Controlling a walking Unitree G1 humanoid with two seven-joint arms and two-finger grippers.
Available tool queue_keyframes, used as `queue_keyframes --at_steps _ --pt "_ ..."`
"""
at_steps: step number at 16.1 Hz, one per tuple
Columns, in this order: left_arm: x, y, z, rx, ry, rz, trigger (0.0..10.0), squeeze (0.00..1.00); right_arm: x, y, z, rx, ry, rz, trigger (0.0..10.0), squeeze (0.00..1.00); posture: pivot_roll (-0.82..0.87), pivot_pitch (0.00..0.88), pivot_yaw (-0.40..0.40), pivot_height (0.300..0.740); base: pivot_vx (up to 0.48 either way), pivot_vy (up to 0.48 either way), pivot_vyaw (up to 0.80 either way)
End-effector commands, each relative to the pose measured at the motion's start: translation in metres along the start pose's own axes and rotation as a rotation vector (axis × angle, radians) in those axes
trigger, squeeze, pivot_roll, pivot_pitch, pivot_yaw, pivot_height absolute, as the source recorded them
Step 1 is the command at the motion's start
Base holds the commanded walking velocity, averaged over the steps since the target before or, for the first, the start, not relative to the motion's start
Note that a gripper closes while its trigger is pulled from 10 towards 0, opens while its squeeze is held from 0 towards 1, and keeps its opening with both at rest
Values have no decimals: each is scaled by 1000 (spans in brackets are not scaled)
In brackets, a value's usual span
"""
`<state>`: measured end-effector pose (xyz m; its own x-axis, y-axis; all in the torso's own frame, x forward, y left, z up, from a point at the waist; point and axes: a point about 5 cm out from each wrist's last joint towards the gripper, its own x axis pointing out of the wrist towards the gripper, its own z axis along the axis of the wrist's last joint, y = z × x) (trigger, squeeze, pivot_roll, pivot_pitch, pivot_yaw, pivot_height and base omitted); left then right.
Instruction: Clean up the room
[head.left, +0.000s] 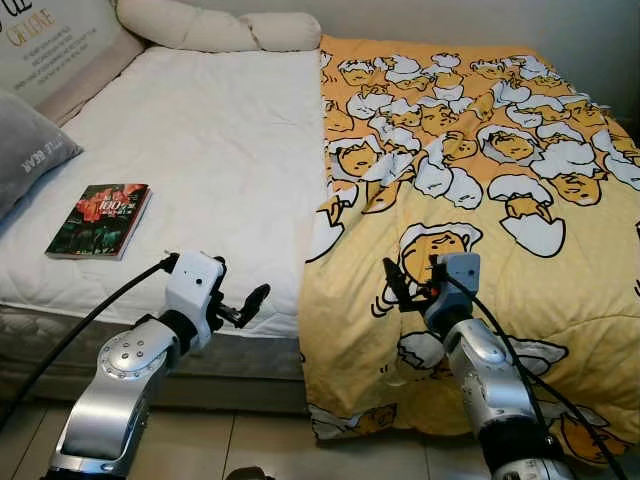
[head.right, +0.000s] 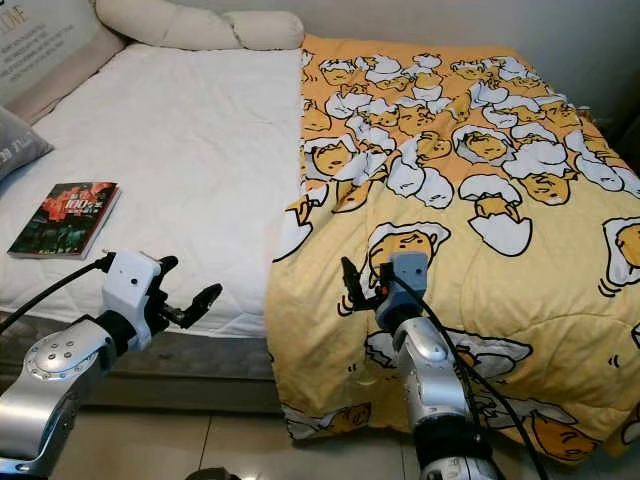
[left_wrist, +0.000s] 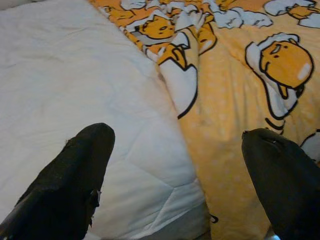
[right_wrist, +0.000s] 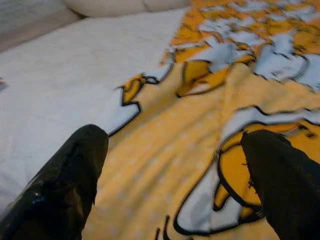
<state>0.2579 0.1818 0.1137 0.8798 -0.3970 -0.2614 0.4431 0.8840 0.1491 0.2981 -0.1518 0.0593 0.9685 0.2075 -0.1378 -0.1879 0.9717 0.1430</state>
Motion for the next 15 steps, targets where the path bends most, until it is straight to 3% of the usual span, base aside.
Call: queue_keyframes --at_steps 1,8,10,15 --pt "9 8 0 -17 -20 86 10000 965 0 5 11 -50 -13 -92 10000 0 105 0 -14 740 0 375 -800" --pt "17 15 4 -23 -46 138 10000 961 0 8 13 -34 27 -123 10000 0 110 0 -19 740 0 377 -746" --pt "17 15 4 -31 -46 151 10000 957 -1 10 12 -44 37 -109 10000 0 109 0 -17 740 0 360 0" --pt "19 14 6 -32 -68 172 10000 961 -1 12 14 -56 34 -88 10000 0 108 0 -16 740 0 0 0"
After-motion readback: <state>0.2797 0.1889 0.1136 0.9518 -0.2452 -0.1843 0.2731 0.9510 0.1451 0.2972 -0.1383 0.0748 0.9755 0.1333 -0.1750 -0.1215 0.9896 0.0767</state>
